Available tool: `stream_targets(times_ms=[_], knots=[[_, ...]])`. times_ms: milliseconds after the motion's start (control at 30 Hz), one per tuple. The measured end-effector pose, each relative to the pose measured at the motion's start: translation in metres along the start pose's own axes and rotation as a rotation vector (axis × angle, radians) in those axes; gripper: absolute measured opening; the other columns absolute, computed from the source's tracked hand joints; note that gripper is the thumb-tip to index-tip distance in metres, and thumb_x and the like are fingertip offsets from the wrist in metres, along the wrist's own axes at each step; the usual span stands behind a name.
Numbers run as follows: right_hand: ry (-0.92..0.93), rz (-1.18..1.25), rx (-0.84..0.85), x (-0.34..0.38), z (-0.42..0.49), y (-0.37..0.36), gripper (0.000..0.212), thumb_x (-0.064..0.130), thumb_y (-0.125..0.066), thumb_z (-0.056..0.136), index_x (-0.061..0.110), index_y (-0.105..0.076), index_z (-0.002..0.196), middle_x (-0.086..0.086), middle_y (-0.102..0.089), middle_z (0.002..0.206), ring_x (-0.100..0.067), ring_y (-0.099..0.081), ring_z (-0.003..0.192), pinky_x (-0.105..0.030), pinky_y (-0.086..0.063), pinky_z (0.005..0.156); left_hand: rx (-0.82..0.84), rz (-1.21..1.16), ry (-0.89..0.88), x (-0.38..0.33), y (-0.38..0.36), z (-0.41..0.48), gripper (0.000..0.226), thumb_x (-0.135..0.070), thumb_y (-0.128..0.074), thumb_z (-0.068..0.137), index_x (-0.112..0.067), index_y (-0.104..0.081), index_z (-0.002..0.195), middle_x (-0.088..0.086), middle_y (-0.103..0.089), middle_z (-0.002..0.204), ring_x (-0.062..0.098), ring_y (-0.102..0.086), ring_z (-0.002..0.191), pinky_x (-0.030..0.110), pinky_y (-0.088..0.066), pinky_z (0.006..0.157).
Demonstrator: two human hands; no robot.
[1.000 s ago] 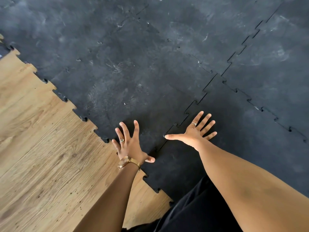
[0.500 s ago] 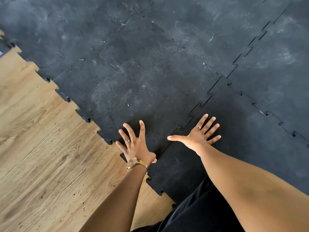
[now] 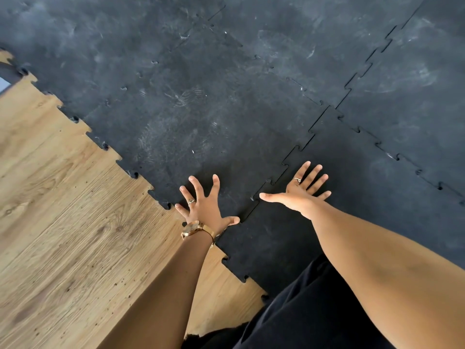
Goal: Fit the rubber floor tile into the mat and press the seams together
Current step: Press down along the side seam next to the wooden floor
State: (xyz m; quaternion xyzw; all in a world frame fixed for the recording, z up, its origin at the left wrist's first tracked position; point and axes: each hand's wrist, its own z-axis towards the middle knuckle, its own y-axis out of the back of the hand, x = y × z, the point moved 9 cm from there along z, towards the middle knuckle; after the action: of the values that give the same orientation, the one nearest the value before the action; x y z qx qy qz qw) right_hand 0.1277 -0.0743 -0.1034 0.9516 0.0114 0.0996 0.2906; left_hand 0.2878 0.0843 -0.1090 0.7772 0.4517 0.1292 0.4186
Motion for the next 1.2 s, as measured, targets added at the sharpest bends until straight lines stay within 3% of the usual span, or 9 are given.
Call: stream_targets(times_ms=[167,267,367,467,600,767,900,1067,1200], knots=[[0.028,0.01,-0.01,0.0,0.001,-0.001,0.148,0.077,-0.069,0.059,0.016,0.039,0.14,-0.014,0.048,0.144,-0.038,0.041,0.133,-0.064,0.016,0.107,-0.082,-0.086,0.088,-0.007,-0.002,0.001,0.114,-0.042,-0.081,0.065,-0.036,-0.004,0.149,0.017,0.025,0.155,0.051,0.02,0.14,0.072,-0.003,0.106],[0.026,0.011,-0.021,0.0,0.002,-0.001,0.149,0.078,-0.069,0.058,0.016,0.04,0.139,-0.013,0.049,0.143,-0.037,0.042,0.132,-0.063,0.017,0.107,-0.095,-0.186,0.164,-0.018,0.002,0.006,0.092,-0.019,-0.077,0.062,-0.025,-0.021,0.135,0.024,0.024,0.153,0.055,0.021,0.137,0.074,0.0,0.105],[0.011,0.009,-0.015,0.0,0.004,-0.001,0.15,0.078,-0.069,0.057,0.016,0.041,0.138,-0.013,0.05,0.142,-0.037,0.043,0.132,-0.063,0.017,0.107,-0.113,-0.225,0.2,-0.02,0.002,0.009,0.083,-0.01,-0.074,0.061,-0.022,-0.025,0.126,0.026,0.021,0.153,0.056,0.021,0.136,0.075,0.002,0.104],[0.003,0.019,-0.011,0.0,0.005,-0.002,0.15,0.077,-0.07,0.058,0.017,0.042,0.137,-0.012,0.052,0.141,-0.037,0.044,0.131,-0.063,0.019,0.107,-0.146,-0.211,0.168,-0.018,0.0,0.008,0.09,-0.014,-0.073,0.061,-0.025,-0.023,0.135,0.023,0.019,0.154,0.055,0.022,0.137,0.075,0.002,0.106],[0.005,0.047,-0.01,0.001,0.004,-0.001,0.149,0.075,-0.071,0.058,0.019,0.043,0.137,-0.01,0.053,0.14,-0.034,0.045,0.13,-0.062,0.02,0.107,-0.141,-0.141,0.124,-0.016,-0.002,-0.001,0.109,-0.025,-0.073,0.064,-0.03,-0.005,0.15,0.013,0.02,0.157,0.05,0.021,0.14,0.072,-0.002,0.108],[0.011,0.046,-0.002,0.0,0.003,-0.001,0.149,0.075,-0.071,0.058,0.018,0.043,0.136,-0.011,0.053,0.14,-0.035,0.046,0.13,-0.063,0.019,0.108,-0.138,-0.059,0.077,-0.015,-0.006,-0.006,0.111,-0.039,-0.072,0.07,-0.035,0.005,0.151,0.01,0.024,0.157,0.047,0.021,0.141,0.07,-0.001,0.11],[0.015,0.036,-0.009,0.001,0.001,0.0,0.154,0.078,-0.072,0.053,0.017,0.042,0.137,-0.012,0.051,0.142,-0.037,0.044,0.131,-0.064,0.019,0.106,-0.11,-0.073,0.056,-0.014,-0.004,-0.004,0.111,-0.042,-0.075,0.071,-0.036,0.002,0.151,0.008,0.022,0.156,0.047,0.019,0.142,0.071,-0.005,0.109],[0.018,0.02,-0.023,0.001,0.001,-0.001,0.155,0.076,-0.074,0.052,0.016,0.041,0.138,-0.013,0.05,0.143,-0.038,0.043,0.131,-0.064,0.017,0.107,0.004,-0.039,-0.03,-0.004,-0.009,0.0,0.143,-0.047,-0.091,0.053,-0.036,0.013,0.151,0.009,0.028,0.155,0.048,0.022,0.14,0.071,-0.004,0.107],[0.022,0.011,-0.029,-0.002,0.006,-0.002,0.154,0.073,-0.075,0.055,0.015,0.043,0.137,-0.014,0.051,0.141,-0.038,0.044,0.13,-0.064,0.018,0.106,0.014,-0.047,-0.047,-0.001,-0.013,-0.001,0.148,-0.038,-0.094,0.049,-0.036,0.013,0.151,0.008,0.032,0.155,0.047,0.026,0.139,0.068,0.001,0.107]])
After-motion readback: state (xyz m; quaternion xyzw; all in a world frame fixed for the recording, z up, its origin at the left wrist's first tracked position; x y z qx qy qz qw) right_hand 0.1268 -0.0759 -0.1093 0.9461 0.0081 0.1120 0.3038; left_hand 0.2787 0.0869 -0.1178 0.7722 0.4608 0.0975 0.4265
